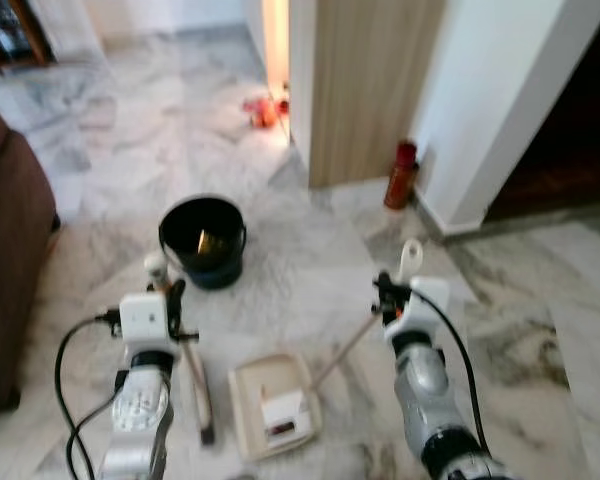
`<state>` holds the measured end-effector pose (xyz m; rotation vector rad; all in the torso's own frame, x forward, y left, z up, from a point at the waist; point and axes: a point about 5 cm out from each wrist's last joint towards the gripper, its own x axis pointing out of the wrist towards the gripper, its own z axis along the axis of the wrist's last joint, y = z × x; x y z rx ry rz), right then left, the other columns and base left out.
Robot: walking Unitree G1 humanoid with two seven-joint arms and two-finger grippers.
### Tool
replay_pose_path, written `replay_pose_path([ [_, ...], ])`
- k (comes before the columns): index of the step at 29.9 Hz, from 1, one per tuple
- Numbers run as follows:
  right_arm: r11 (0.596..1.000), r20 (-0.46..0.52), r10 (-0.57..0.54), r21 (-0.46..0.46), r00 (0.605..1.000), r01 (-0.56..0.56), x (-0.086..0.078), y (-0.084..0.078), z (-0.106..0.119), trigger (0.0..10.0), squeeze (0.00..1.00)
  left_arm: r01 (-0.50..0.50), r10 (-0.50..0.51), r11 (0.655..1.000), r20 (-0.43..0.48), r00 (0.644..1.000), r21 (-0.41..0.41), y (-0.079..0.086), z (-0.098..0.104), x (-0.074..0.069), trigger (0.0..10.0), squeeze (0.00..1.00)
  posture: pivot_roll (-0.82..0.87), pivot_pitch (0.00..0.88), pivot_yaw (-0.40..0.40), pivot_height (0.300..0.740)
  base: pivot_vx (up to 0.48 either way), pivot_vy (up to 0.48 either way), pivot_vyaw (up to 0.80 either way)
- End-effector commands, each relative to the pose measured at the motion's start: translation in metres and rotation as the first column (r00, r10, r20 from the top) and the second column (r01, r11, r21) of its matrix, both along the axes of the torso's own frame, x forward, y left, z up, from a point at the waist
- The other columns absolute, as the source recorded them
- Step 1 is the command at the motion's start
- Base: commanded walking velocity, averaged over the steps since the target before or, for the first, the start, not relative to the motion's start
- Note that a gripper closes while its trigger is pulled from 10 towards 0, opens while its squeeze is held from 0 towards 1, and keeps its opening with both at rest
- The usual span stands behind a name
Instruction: Sweep floor
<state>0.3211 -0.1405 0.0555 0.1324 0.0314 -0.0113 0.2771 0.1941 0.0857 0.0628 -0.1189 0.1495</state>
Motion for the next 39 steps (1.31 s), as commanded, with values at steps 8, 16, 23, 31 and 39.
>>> replay_pose_path([
  [8, 1.0, 0.043, 0.005, 0.011, 0.999, -0.005, 0.005, 0.0029, 0.0096, 10.0, 0.0, -0.011, 0.011, 1.0, 0.007, 1.0, 0.013, 0.0036, 0.0022, -0.0003, 10.0, 0.0, 0.12, 0.11, -0.024, 0.74, 0.0, 0.24, 0.32],
  [16, 1.0, 0.039, 0.006, 0.015, 0.999, -0.006, 0.0053, 0.0031, 0.0094, 10.0, 0.0, -0.004, 0.004, 1.0, 0.024, 1.0, 0.01, 0.0028, 0.0043, -0.0001, 10.0, 0.0, 0.12, 0.11, -0.024, 0.74, 0.0, 0.0, 0.0],
  [23, 0.999, 0.042, 0.016, 0.032, 0.999, -0.017, 0.0052, 0.0044, 0.0094, 10.0, 0.0, -0.003, 0.003, 1.0, 0.002, 1.0, 0.017, 0.0026, 0.0018, -0.0001, 10.0, 0.0, 0.12, 0.106, -0.023, 0.74, 0.0, 0.0, 0.0],
  [31, 0.999, 0.055, 0.045, 0.009, 0.997, -0.045, 0.005, 0.0082, 0.0109, 10.0, 0.0, -0.003, 0.003, 1.0, -0.003, 1.0, 0.019, 0.0025, 0.0009, 0.0001, 10.0, 0.0, 0.12, 0.096, -0.024, 0.74, 0.205, 0.0, 0.28],
  [39, 0.998, 0.051, 0.059, 0.024, 0.997, -0.06, 0.0047, 0.0095, 0.0099, 10.0, 0.0, -0.002, 0.002, 1.0, -0.004, 1.0, 0.018, 0.0019, 0.0005, 0.0, 10.0, 0.0, 0.12, 0.091, -0.025, 0.74, 0.296, 0.0, 0.2],
])
